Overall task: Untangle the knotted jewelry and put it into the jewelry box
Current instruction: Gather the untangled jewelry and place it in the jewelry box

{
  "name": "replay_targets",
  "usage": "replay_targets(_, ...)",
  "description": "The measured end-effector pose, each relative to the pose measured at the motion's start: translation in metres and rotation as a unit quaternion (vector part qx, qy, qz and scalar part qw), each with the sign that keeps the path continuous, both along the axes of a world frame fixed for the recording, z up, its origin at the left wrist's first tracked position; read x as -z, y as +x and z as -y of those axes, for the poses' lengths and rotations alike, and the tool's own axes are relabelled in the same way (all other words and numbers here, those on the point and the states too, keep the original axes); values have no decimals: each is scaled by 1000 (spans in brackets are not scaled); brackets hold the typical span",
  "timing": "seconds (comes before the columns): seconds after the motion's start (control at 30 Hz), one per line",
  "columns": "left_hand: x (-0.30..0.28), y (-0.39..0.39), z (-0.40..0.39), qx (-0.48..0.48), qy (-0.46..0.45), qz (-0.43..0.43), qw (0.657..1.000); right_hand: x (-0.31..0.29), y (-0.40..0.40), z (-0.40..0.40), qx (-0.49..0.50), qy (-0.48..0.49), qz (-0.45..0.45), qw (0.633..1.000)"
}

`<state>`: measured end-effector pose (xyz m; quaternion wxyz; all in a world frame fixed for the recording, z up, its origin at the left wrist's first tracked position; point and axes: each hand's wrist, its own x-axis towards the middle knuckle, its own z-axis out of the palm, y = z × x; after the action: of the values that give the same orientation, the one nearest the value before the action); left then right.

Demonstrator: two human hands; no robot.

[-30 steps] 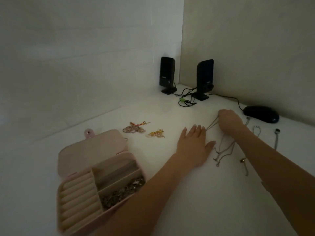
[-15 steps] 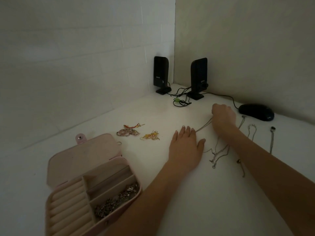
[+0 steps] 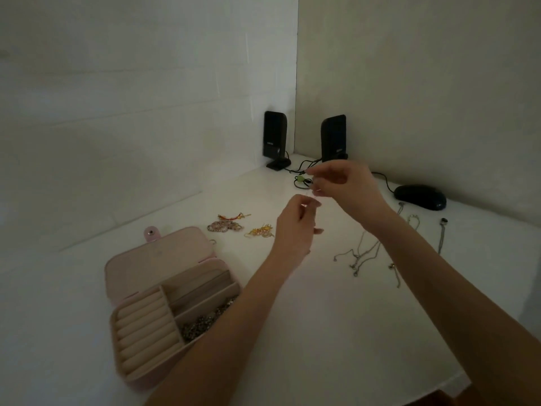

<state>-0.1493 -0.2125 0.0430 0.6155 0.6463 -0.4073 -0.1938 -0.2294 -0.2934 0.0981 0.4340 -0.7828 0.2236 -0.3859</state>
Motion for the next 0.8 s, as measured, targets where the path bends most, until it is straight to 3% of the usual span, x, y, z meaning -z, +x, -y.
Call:
replay_targets(0.13,-19,21,-50,29,46,91,994,0,-8,-3,-12,-3,-28,1000)
replay_targets(0.2,-27,35,-76,84,98,68,989,8,-2,-9,8,-82,-79,993)
replay_targets(0.3,-30,48,-116,119,172,104,972,20,11,-19,82,-201,-102,971)
replay_targets(0.47,-29,56,-167,97,191,28,976,38,26,-26,134,-315,-156,927)
replay_targets(0.57,-27,61,-186,95,174,-38,979,44,32,-29,147,-265,-182,936)
replay_targets(0.7,-24,61,-201,99,135,-123,978,42,34,-39,96,-95,-86,987)
replay_targets(0.8,-20,59,-205,103,124,-150,975,38,33,-49,68,-38,-56,995)
